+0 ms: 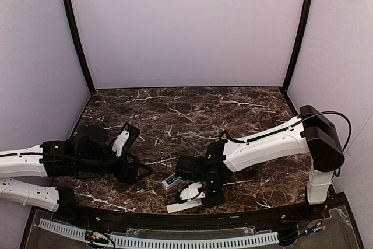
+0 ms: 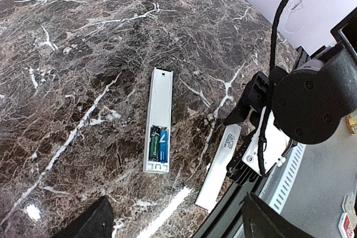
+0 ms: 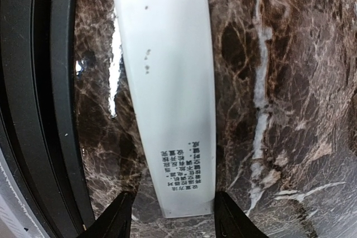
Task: Load the batteries into the remote control
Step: Pick up the battery cover at the center of the board, then pass from the right arm to the left, then pass from the left arm to the right
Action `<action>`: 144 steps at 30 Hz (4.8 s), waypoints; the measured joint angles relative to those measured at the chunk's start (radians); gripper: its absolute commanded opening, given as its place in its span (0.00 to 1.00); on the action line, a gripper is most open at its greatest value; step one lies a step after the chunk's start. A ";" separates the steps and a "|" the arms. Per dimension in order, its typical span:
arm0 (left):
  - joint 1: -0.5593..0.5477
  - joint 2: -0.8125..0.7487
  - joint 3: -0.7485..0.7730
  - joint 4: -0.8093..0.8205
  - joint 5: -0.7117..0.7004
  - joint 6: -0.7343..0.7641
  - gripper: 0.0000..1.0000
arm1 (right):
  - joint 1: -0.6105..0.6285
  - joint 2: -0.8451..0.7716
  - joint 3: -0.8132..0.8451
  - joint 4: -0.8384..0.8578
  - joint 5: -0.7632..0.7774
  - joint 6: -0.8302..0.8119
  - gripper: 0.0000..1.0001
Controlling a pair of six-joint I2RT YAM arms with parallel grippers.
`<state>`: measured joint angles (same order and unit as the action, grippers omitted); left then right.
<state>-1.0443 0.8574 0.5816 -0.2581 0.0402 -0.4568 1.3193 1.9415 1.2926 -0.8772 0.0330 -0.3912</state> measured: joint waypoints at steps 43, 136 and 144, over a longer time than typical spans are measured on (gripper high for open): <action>0.060 0.159 -0.003 0.100 0.280 -0.050 0.71 | 0.052 -0.241 -0.039 0.054 0.344 -0.043 0.17; 0.137 0.021 -0.024 0.391 0.241 0.057 0.94 | -0.583 -0.487 -0.306 0.969 -0.918 0.883 0.00; 0.099 0.193 0.278 0.018 0.016 0.290 0.78 | -0.593 -0.367 -0.255 0.842 -0.874 0.903 0.00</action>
<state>-0.9455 1.0504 0.8597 -0.2398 0.0563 -0.1669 0.7261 1.5749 1.0378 -0.0349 -0.8413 0.5114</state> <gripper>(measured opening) 0.799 0.026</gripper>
